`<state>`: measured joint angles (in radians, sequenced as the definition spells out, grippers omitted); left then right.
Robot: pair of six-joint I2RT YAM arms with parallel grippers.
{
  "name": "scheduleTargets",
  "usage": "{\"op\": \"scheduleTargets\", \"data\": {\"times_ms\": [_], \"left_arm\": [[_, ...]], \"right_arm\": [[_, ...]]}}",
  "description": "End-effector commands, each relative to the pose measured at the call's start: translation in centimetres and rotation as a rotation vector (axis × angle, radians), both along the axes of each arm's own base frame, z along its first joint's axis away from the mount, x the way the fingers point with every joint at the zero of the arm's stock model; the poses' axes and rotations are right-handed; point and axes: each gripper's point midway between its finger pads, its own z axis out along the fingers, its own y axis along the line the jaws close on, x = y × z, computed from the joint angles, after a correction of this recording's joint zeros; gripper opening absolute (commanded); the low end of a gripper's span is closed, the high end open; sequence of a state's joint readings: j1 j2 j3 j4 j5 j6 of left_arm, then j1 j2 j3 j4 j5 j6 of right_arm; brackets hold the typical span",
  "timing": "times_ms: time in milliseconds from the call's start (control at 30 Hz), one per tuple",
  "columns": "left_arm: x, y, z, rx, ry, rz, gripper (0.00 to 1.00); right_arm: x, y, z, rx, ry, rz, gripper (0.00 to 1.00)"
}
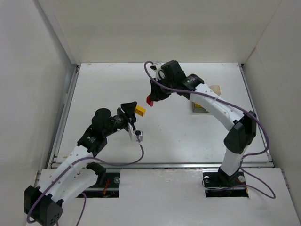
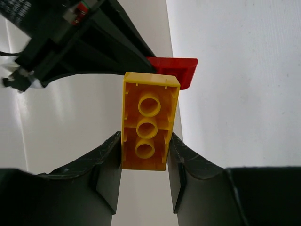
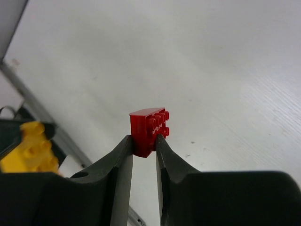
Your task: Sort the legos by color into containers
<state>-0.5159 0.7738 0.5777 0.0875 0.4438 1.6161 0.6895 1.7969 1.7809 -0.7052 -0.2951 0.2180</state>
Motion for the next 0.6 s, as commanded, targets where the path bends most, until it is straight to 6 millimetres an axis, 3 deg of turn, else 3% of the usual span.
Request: {"op": "scheduleTargets", "data": {"times_ms": [0, 100, 200, 333, 367, 400, 433, 467, 500, 533, 567], "left_arm": [[-1.1, -0.9, 1.4, -0.047, -0.025, -0.062, 0.0], [-1.4, -0.9, 1.4, -0.054, -0.016, -0.07, 0.0], [-1.3, -0.8, 0.7, -0.043, -0.001, -0.061, 0.0], [-1.2, -0.3, -0.1, -0.034, 0.038, -0.026, 0.0], [-1.2, -0.2, -0.4, -0.034, 0.055, -0.024, 0.0], [-1.1, 0.0, -0.7, -0.027, 0.061, -0.009, 0.0], [-0.8, 0.2, -0.7, -0.05, 0.094, 0.017, 0.0], [-0.8, 0.1, -1.1, -0.06, 0.124, 0.023, 0.0], [-0.6, 0.3, -0.6, -0.082, 0.135, 0.043, 0.0], [-0.4, 0.2, -0.7, -0.098, 0.164, 0.051, 0.0], [-0.2, 0.2, -1.5, -0.126, 0.228, 0.082, 0.0]], "right_arm": [[3.3, -2.2, 1.0, -0.05, -0.105, -0.218, 0.0], [4.3, -2.6, 0.8, -0.039, -0.102, -0.245, 0.0], [4.2, -2.1, 0.8, -0.025, -0.09, -0.221, 0.0], [5.7, -4.7, 0.8, -0.033, -0.095, -0.319, 0.0], [6.8, -6.5, 1.0, 0.005, -0.077, -0.356, 0.0], [7.0, -8.1, -0.5, 0.012, -0.037, -0.39, 0.0], [7.9, -9.5, 1.2, 0.097, -0.056, -0.452, 0.0], [8.5, -11.2, 1.2, 0.128, -0.049, -0.496, 0.0], [9.6, -15.0, -0.7, 0.129, -0.018, -0.592, 0.0], [10.4, -16.4, 0.2, 0.184, -0.04, -0.633, 0.0], [10.9, -17.8, -0.3, 0.189, -0.031, -0.656, 0.0]]}}
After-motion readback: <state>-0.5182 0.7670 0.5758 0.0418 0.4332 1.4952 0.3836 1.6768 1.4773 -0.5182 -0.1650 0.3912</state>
